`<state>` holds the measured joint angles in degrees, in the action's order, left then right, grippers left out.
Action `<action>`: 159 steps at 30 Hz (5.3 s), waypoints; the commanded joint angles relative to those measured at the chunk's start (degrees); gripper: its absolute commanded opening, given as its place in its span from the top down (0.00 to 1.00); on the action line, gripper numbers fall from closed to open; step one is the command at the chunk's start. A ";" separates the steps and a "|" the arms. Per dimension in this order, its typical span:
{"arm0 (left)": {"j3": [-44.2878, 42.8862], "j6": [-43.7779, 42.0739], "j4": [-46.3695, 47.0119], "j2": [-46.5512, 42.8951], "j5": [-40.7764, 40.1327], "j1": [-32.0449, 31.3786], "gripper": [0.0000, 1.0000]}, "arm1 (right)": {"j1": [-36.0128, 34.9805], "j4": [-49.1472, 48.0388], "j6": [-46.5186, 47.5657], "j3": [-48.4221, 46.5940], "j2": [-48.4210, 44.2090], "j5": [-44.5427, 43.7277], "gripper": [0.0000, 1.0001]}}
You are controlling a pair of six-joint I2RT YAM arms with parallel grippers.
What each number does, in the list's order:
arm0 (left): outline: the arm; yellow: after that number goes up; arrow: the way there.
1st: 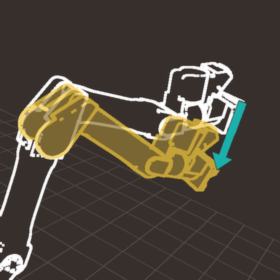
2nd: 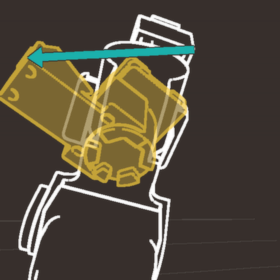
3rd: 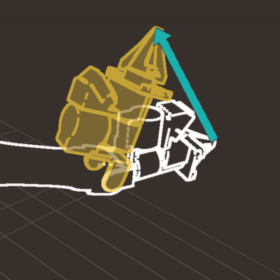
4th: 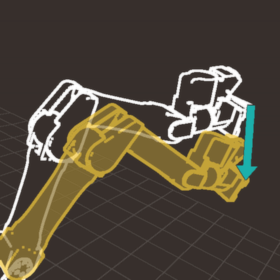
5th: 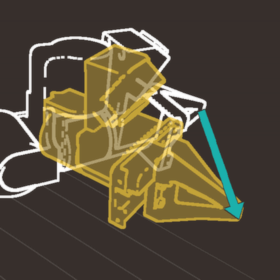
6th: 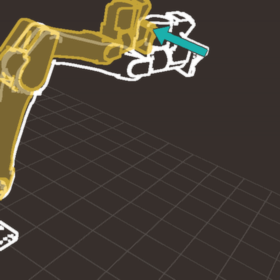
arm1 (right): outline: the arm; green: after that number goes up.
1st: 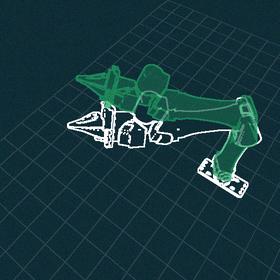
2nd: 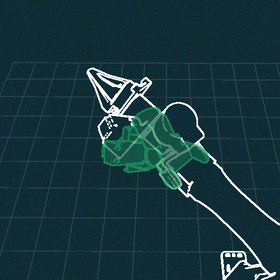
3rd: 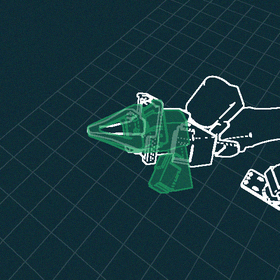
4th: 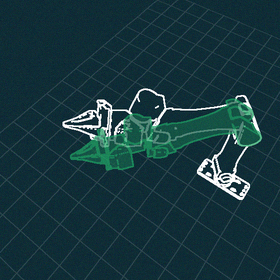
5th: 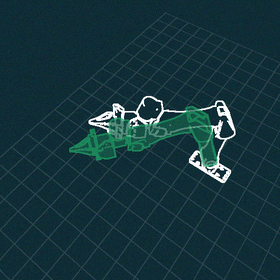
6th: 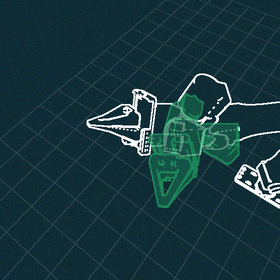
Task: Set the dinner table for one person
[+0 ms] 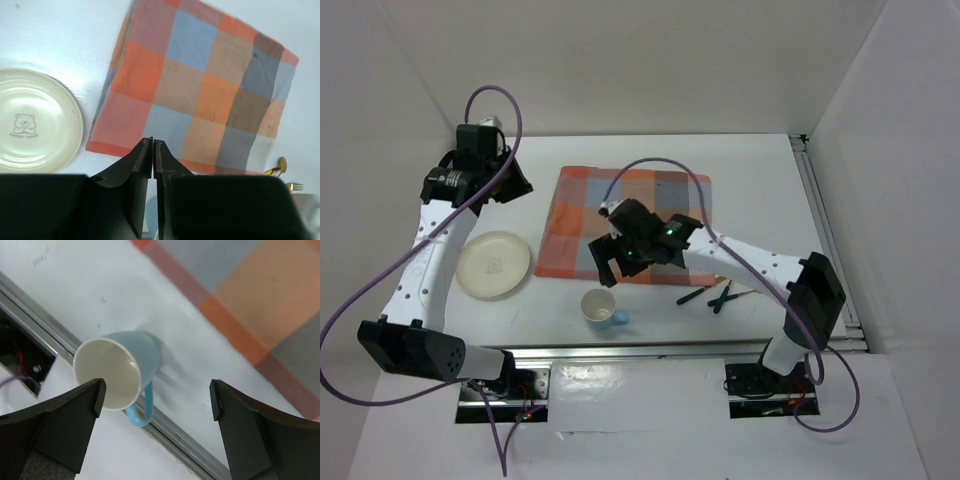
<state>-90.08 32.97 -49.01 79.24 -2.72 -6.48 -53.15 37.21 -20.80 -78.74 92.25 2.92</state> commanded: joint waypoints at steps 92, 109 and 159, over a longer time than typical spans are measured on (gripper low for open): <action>18.02 7.99 2.44 13.58 -5.97 -8.38 0.61 | 42.07 13.06 0.41 -56.96 36.17 -5.20 0.00; 41.91 16.51 7.35 -6.56 7.82 28.97 0.14 | 39.61 8.14 -0.12 -37.98 16.56 -3.97 0.00; -0.17 7.02 15.09 27.35 15.82 -9.42 1.00 | 43.57 7.61 -12.95 12.63 -15.95 -6.62 0.03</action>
<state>-85.43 40.66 -34.39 104.92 11.77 -14.31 -9.82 45.34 -28.84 -69.60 79.50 -4.67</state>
